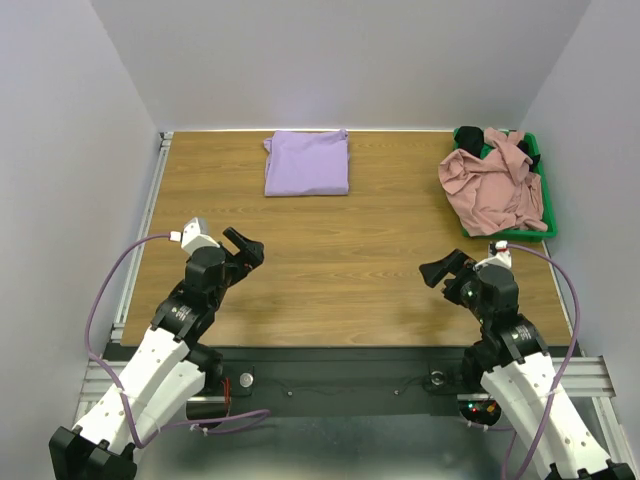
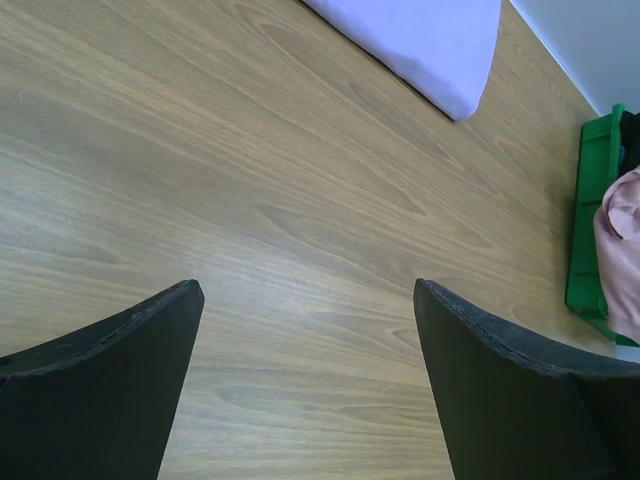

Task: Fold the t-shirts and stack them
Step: Grab the tshirt from the pile

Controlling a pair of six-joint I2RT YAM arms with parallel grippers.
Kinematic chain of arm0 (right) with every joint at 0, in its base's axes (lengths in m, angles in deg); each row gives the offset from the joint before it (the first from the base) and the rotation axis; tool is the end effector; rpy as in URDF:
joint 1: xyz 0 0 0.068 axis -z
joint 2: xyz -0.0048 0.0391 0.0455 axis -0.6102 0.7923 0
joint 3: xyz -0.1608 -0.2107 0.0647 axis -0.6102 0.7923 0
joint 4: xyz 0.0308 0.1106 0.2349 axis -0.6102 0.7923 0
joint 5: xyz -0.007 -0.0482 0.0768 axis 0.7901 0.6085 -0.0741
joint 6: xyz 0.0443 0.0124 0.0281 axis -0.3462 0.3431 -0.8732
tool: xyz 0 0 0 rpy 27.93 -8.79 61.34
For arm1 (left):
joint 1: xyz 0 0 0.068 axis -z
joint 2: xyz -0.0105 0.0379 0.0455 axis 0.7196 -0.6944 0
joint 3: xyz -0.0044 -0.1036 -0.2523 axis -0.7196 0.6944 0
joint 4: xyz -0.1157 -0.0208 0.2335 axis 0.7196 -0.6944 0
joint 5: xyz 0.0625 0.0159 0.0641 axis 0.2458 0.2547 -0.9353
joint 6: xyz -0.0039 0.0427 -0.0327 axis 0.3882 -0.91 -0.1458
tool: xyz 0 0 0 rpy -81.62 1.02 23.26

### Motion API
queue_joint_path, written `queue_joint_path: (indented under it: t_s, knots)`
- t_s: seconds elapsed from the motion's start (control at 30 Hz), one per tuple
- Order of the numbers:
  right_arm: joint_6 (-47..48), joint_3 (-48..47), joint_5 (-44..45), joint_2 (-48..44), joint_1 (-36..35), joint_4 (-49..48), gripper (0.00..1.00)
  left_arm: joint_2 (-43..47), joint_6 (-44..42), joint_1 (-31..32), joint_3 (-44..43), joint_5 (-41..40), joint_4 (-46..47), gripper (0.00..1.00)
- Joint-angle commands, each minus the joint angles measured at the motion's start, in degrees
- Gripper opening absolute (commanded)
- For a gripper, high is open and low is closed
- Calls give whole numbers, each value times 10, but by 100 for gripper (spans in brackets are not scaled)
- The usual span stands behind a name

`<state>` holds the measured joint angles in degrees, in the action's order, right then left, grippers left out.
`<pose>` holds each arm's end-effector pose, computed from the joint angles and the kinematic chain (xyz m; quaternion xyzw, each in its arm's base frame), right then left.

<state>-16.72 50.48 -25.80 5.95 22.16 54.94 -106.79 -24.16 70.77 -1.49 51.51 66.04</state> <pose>0.1138 0.0295 0.2104 0.2207 0.8168 0.2431 0.4743 0.1436 -0.0566 0.2566 -0.2179 0.7788 -0.2529 0.5310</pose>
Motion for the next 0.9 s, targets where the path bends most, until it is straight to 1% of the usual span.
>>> queue_joint_path:
  t_s: [0.0, 0.07, 0.13, 0.17, 0.2, 0.27, 0.3, 0.37, 0.4, 0.43, 0.47, 0.5, 0.53, 0.57, 0.63, 0.67, 0.7, 0.73, 0.83, 0.87]
  knots:
    - [4, -36, 35, 3, -5, -4, 100, 4, 4, -1, -12, 6, 48, 99]
    - [-1, -59, 59, 17, -4, -9, 100, 2, 9, -1, -14, 6, 70, 98]
    - [22, -90, 77, 40, -4, -14, 100, -5, -2, -1, -14, 6, 89, 98]
    - [50, -107, 88, 74, -4, -17, 100, -9, -9, -1, -15, 6, 106, 99]
    - [61, -149, 95, 101, -3, -17, 100, -14, -14, -1, -19, 6, 113, 99]
    - [81, -191, 118, 154, -4, -16, 100, -38, -40, -1, -32, 6, 126, 98]
    - [95, -236, 128, 222, -4, -16, 100, -59, -46, -1, -46, 1, 126, 99]
    - [97, -282, 172, 293, -4, -16, 100, -80, -55, -1, -60, -18, 121, 99]
    - [105, -306, 190, 357, -4, -14, 100, -91, -59, -1, -67, -24, 118, 99]
    - [106, -358, 212, 394, -3, -15, 100, -108, -61, -1, -79, -28, 117, 98]
    - [117, -385, 260, 425, -2, -14, 100, -116, -67, -1, -82, -33, 117, 99]
    - [127, -411, 277, 454, 0, -13, 100, -123, -70, -1, -87, -34, 117, 99]
    - [136, -442, 291, 513, 3, -13, 100, -131, -72, -1, -92, -35, 117, 99]
    - [145, -493, 295, 538, 9, -11, 100, -144, -75, -1, -93, -35, 117, 99]
    - [166, -541, 282, 605, 36, -8, 100, -158, -84, -2, -94, -36, 120, 99]
    - [170, -579, 275, 626, 55, -7, 100, -163, -87, -2, -94, -38, 119, 99]
    - [182, -595, 275, 644, 61, -7, 100, -166, -90, -2, -94, -40, 121, 99]
    - [188, -611, 274, 681, 69, -7, 100, -173, -90, -2, -95, -42, 121, 99]
    - [219, -677, 267, 736, 87, -6, 100, -181, -94, -3, -97, -39, 124, 99]
    - [231, -692, 256, 769, 92, -6, 100, -183, -97, -3, -96, -36, 128, 99]
